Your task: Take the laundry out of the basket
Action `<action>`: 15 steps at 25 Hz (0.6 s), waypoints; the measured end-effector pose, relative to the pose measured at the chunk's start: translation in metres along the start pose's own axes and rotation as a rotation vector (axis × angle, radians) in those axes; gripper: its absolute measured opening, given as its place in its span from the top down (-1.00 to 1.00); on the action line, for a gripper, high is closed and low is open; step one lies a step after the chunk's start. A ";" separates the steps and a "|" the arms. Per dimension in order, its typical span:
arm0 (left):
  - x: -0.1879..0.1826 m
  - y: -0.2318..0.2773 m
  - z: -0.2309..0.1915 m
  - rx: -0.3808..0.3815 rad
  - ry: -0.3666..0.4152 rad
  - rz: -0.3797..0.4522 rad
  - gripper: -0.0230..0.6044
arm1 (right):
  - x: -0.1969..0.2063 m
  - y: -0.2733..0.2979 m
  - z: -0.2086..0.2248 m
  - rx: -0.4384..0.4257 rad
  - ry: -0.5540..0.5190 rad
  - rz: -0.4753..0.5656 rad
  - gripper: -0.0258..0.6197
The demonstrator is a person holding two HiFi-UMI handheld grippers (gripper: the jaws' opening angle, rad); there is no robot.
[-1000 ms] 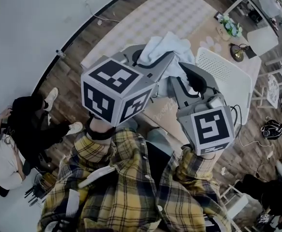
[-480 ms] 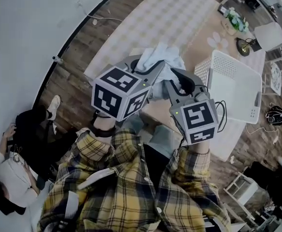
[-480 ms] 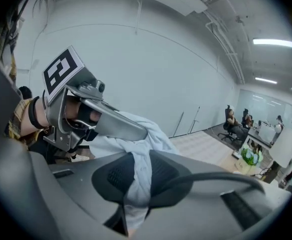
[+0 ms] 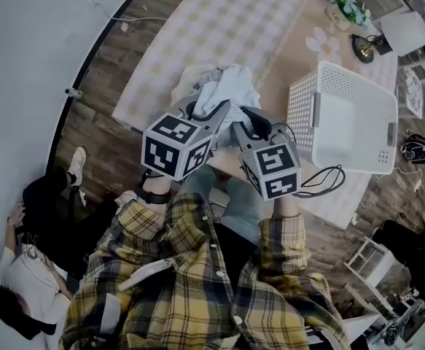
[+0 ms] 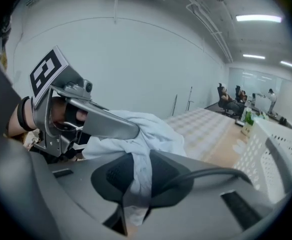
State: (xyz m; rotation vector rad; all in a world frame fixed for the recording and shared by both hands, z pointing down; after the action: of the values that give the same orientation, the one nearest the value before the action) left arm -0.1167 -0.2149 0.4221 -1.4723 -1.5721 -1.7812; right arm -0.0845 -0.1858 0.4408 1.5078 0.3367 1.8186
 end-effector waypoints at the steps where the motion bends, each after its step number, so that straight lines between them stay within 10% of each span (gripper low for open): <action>1: 0.009 0.003 -0.003 0.004 -0.011 -0.001 0.66 | 0.007 0.007 0.003 -0.001 0.035 0.000 0.61; 15: 0.071 0.023 -0.028 -0.012 -0.090 -0.032 0.63 | 0.061 0.076 0.015 -0.044 0.297 -0.012 0.59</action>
State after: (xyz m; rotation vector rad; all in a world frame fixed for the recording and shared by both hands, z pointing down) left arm -0.1402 -0.2213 0.4984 -1.5610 -1.6404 -1.7673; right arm -0.1010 -0.2010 0.5370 1.2019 0.4435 2.0291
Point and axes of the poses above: the fingertips, and each gripper's own axes: y forward along the fingers, z to its right, x out of its underside, the point moved 1 cm from there along -y, backward along the fingers, and after that the axes turned 15 degrees about y, right-handed, at the moved point
